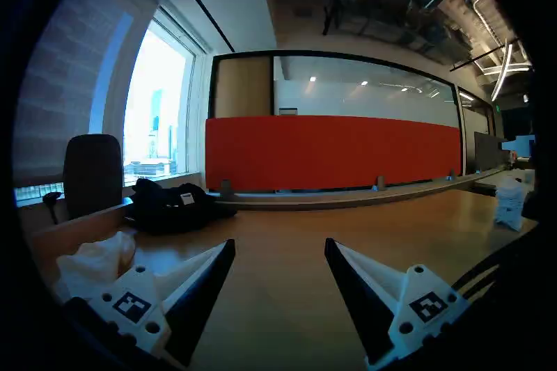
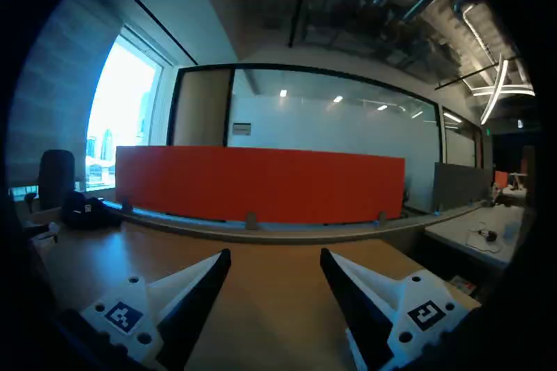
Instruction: Fold towel
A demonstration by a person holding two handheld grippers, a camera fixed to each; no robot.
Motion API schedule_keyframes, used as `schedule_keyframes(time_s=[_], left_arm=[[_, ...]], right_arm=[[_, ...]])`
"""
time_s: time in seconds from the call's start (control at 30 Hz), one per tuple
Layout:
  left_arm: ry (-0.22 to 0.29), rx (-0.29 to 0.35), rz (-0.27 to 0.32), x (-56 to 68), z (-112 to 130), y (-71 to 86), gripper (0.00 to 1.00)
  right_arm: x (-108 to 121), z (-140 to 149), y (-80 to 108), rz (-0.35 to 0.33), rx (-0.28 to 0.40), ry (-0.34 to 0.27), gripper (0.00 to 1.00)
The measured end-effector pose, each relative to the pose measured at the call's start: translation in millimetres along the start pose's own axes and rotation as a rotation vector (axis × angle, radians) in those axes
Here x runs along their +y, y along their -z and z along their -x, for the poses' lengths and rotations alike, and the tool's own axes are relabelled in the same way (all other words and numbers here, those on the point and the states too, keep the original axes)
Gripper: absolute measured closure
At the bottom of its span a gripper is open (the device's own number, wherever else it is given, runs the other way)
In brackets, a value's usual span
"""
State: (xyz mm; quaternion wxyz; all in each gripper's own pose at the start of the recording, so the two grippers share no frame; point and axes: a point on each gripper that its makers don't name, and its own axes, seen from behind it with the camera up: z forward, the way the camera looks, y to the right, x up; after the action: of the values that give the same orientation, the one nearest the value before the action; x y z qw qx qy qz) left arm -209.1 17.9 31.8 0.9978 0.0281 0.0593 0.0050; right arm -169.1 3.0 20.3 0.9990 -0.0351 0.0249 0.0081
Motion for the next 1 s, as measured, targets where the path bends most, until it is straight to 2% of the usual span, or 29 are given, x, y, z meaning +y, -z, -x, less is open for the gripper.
schedule_keyframes(time_s=[0.27,0.67,0.87,1.0], left_arm=[[0.0,0.0,0.0,-0.4,0.4,0.3,0.05],[0.0,0.001,0.0,-0.8,0.5,0.8,0.05],[0.0,0.001,0.0,-0.3,0.7,0.9,0.05],[0.0,0.001,0.0,-0.4,0.8,1.0,0.05]], right_arm=[[2.3,31.6,0.4,-0.01,-0.009,-0.009,0.01],[9.4,81.0,-4.7,-0.014,-0.031,-0.055,0.01],[9.8,90.8,-6.6,-0.029,-0.036,-0.071,0.01],[15.6,95.9,-8.0,-0.012,-0.048,-0.086,0.01]])
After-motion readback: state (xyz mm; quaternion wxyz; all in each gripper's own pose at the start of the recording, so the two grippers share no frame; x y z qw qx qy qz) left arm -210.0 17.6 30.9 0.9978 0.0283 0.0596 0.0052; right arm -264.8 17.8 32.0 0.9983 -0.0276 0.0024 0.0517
